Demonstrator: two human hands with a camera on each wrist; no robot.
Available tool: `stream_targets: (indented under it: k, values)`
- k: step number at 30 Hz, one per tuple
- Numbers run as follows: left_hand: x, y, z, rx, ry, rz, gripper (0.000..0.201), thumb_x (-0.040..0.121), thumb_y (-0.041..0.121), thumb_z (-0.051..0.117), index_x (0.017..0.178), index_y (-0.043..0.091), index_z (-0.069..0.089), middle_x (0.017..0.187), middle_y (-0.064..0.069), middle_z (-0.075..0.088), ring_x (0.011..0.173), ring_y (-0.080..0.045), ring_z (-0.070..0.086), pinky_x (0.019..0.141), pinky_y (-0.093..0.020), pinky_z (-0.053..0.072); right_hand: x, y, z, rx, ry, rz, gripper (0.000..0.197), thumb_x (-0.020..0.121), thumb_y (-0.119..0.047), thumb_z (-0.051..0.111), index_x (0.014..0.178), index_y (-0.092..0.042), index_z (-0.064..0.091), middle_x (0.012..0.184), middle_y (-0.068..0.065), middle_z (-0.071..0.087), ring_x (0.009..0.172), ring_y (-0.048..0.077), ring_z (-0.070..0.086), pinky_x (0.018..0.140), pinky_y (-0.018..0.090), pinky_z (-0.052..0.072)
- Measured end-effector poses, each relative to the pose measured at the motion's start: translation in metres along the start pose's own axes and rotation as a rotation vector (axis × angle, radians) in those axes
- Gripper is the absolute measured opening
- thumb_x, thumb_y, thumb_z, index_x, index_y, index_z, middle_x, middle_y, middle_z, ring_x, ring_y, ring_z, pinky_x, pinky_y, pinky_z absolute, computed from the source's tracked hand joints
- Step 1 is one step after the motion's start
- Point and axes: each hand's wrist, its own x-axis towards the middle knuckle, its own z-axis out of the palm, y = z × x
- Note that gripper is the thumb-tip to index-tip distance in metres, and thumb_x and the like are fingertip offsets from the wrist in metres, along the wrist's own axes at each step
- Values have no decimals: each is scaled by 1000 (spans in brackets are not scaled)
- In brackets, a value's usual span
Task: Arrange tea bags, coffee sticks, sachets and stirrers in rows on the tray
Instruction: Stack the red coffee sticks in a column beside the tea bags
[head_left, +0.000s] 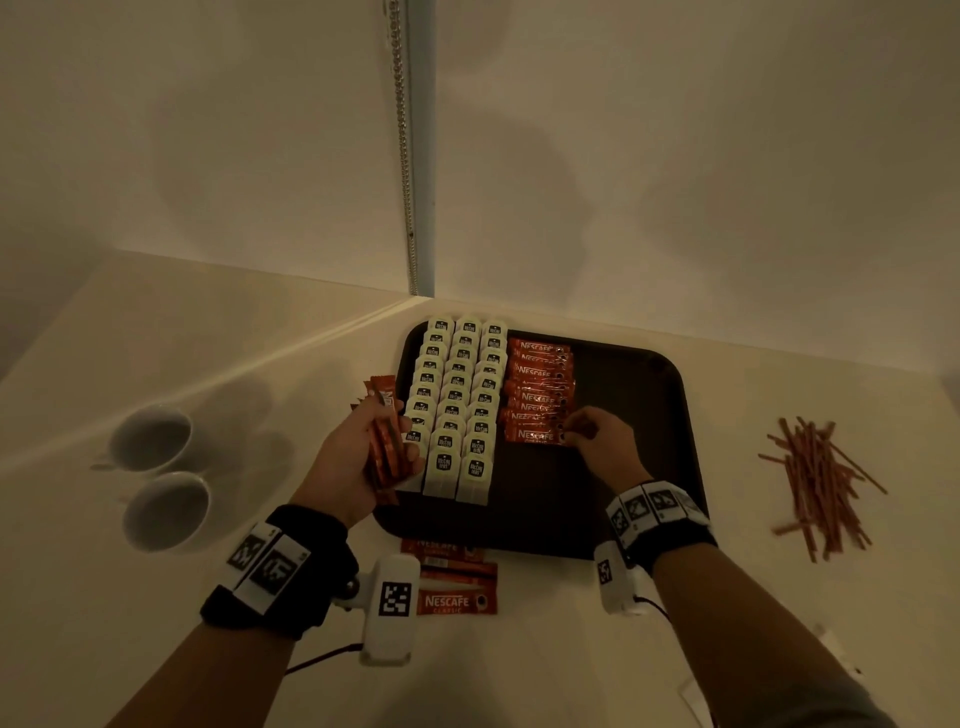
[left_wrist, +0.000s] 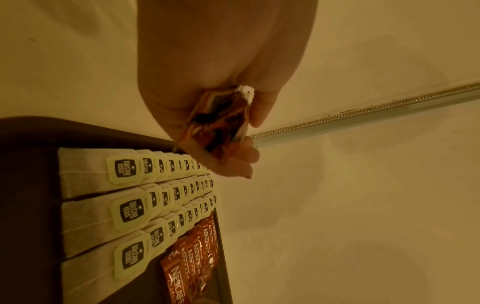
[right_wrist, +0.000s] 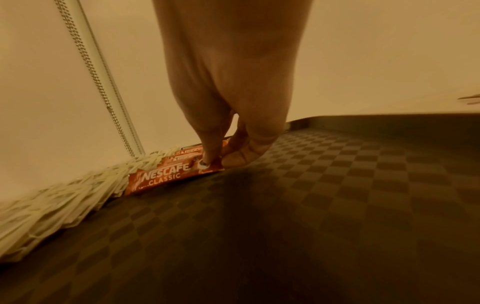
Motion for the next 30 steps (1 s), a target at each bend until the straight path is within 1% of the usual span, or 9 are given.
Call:
stream_targets:
  k: [4, 7, 9, 13, 15, 19, 23, 28, 30]
  values:
    - [-2, 0, 4, 40, 10, 9, 16, 95, 19, 47, 103, 11, 58, 76, -5, 63, 53, -17, 62, 52, -28, 56, 1, 1, 5, -1, 7, 18, 15, 86, -7, 63, 100, -12, 62, 109, 4, 62, 95, 7, 51, 85, 21, 39]
    - [-4, 0, 7, 43, -1, 5, 17, 95, 19, 46, 104, 10, 58, 77, -5, 63, 54, -16, 63, 52, -26, 56, 2, 2, 7, -26, 16, 16, 17, 86, -8, 63, 102, -11, 62, 112, 5, 61, 101, 12, 55, 86, 21, 41]
    - [-4, 1, 8, 37, -10, 2, 18, 95, 19, 46, 105, 9, 57, 76, -6, 63, 55, -18, 63, 52, -27, 56, 3, 3, 8, -40, 27, 21, 18, 86, -8, 64, 103, -11, 61, 113, 6, 61, 105, 16, 56, 88, 24, 43]
    - [-5, 0, 10, 22, -8, -3, 18, 95, 19, 48, 105, 7, 58, 77, -7, 61, 60, -20, 62, 53, -29, 56, 4, 3, 9, -46, 4, 39, 16, 86, -9, 63, 102, -13, 60, 115, 5, 60, 107, 16, 55, 93, 29, 45]
    - [-5, 0, 11, 29, -4, -6, 17, 95, 19, 48, 103, 7, 58, 77, -7, 60, 61, -20, 62, 53, -29, 56, 3, 4, 8, -41, -13, 41, 15, 86, -10, 63, 100, -14, 59, 115, 5, 59, 107, 16, 55, 92, 28, 44]
    - [-5, -1, 12, 42, 0, -14, 18, 96, 19, 46, 104, 7, 57, 78, -6, 60, 62, -19, 61, 52, -29, 56, 3, 5, 7, -15, 26, 46, 15, 87, -10, 62, 102, -12, 60, 115, 6, 60, 107, 16, 55, 86, 23, 42]
    - [-6, -2, 12, 46, 1, -18, 18, 95, 19, 47, 103, 8, 58, 77, -6, 61, 60, -18, 62, 52, -29, 56, 4, 2, 9, -24, 17, 43, 16, 87, -10, 62, 103, -11, 60, 115, 6, 59, 106, 16, 55, 88, 25, 43]
    - [-4, -1, 11, 41, -3, -9, 19, 95, 19, 48, 106, 6, 57, 79, -7, 61, 66, -21, 61, 53, -30, 56, 5, 1, 9, -34, 19, 32, 16, 87, -10, 61, 103, -11, 59, 114, 6, 59, 105, 16, 55, 89, 26, 44]
    - [-4, -2, 11, 52, 8, -5, 18, 95, 18, 48, 104, 6, 58, 80, -8, 61, 68, -22, 61, 53, -29, 56, 5, 2, 9, -44, 13, 33, 16, 88, -11, 61, 104, -12, 59, 115, 6, 59, 106, 16, 55, 91, 27, 45]
